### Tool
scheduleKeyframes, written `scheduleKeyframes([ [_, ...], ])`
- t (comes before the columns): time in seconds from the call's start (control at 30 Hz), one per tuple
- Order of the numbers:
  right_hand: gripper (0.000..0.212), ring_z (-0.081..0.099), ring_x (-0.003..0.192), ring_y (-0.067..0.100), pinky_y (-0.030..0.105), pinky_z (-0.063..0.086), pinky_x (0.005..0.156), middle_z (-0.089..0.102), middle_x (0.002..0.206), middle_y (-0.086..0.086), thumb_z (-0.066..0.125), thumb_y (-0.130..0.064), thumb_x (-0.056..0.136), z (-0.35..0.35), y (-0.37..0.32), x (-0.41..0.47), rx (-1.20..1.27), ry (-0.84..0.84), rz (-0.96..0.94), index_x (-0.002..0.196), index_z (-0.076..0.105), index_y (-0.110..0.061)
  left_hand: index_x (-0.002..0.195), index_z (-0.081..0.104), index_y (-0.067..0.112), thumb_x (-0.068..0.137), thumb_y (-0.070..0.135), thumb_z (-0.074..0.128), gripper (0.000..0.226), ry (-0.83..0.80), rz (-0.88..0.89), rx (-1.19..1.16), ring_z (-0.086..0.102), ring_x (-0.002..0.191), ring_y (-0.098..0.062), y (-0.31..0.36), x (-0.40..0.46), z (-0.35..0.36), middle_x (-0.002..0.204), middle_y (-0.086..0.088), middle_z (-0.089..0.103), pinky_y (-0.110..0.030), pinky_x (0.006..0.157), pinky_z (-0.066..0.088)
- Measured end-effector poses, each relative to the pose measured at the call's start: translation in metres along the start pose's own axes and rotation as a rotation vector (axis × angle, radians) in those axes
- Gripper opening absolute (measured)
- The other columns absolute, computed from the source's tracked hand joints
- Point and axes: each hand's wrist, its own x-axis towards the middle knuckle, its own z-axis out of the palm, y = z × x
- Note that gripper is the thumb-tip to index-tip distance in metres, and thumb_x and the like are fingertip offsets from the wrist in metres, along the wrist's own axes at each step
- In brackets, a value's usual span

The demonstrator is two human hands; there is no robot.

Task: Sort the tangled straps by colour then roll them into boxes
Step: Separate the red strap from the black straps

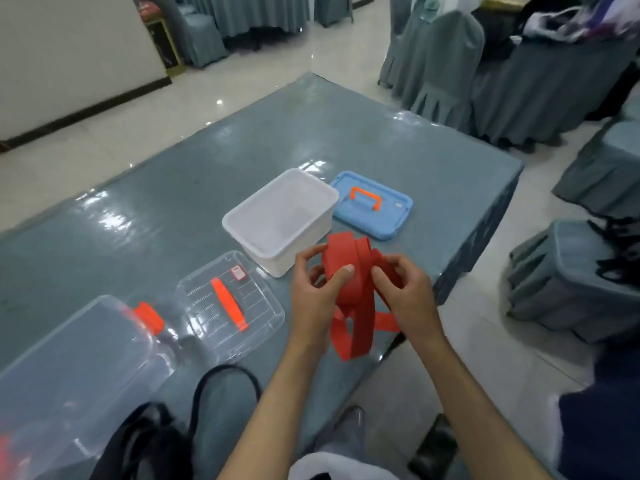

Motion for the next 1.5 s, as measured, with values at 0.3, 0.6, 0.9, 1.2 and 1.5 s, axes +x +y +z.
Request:
scheduleKeyframes([
  [0.3, 0.015, 0.065, 0.085, -0.003, 0.018, 0.052, 0.082, 0.071, 0.090, -0.021, 0.074, -0.020, 0.092, -0.014, 0.024, 0.102, -0.097, -0.149, -0.187, 0.100, 0.067, -0.030, 0.129, 0.053, 0.010, 0.086, 0.007, 0.078, 0.050, 0.174, 0.041, 0.051, 0.071, 0.090, -0.019, -0.036, 0.068, 0.032, 0.110, -0.020, 0.074, -0.030, 0.075, 0.060],
  [0.6, 0.020, 0.073, 0.097, 0.031, 0.043, 0.057, 0.089, 0.078, 0.104, 0.007, 0.073, -0.015, 0.089, -0.012, 0.137, 0.173, -0.593, -0.702, -0.247, 0.109, 0.075, -0.014, 0.119, 0.065, 0.029, 0.075, 0.039, 0.077, 0.047, 0.514, -0.089, 0.759, 0.064, 0.109, -0.018, -0.124, 0.089, 0.031, 0.117, 0.004, 0.067, -0.034, 0.098, 0.052],
  [0.9, 0.012, 0.071, 0.092, 0.029, 0.045, 0.057, 0.082, 0.074, 0.096, 0.003, 0.076, -0.020, 0.086, -0.036, 0.162, 0.204, -0.667, -0.996, -0.264, 0.098, 0.075, -0.017, 0.115, 0.075, 0.020, 0.076, 0.011, 0.079, 0.040, 0.636, -0.208, 1.177, 0.051, 0.133, -0.037, -0.151, 0.061, 0.041, 0.136, -0.014, 0.060, -0.047, 0.111, 0.041],
  [1.2, 0.021, 0.071, 0.090, 0.025, 0.036, 0.053, 0.073, 0.074, 0.090, -0.003, 0.065, -0.044, 0.092, -0.029, 0.126, 0.223, -0.921, -1.015, -0.430, 0.088, 0.070, -0.024, 0.120, 0.070, 0.024, 0.086, 0.017, 0.067, 0.035, 0.574, -0.347, 1.439, 0.054, 0.129, -0.030, -0.139, 0.035, 0.044, 0.125, -0.002, 0.064, -0.046, 0.096, 0.048],
  [1.5, 0.015, 0.066, 0.084, 0.028, 0.040, 0.049, 0.067, 0.069, 0.086, -0.004, 0.055, -0.030, 0.098, -0.005, 0.082, 0.221, -0.841, -1.139, -0.749, 0.086, 0.059, -0.023, 0.107, 0.072, 0.024, 0.077, 0.017, 0.076, 0.031, 0.634, -0.233, 1.567, 0.068, 0.101, -0.033, -0.115, 0.007, 0.029, 0.112, -0.004, 0.070, -0.046, 0.083, 0.053],
])
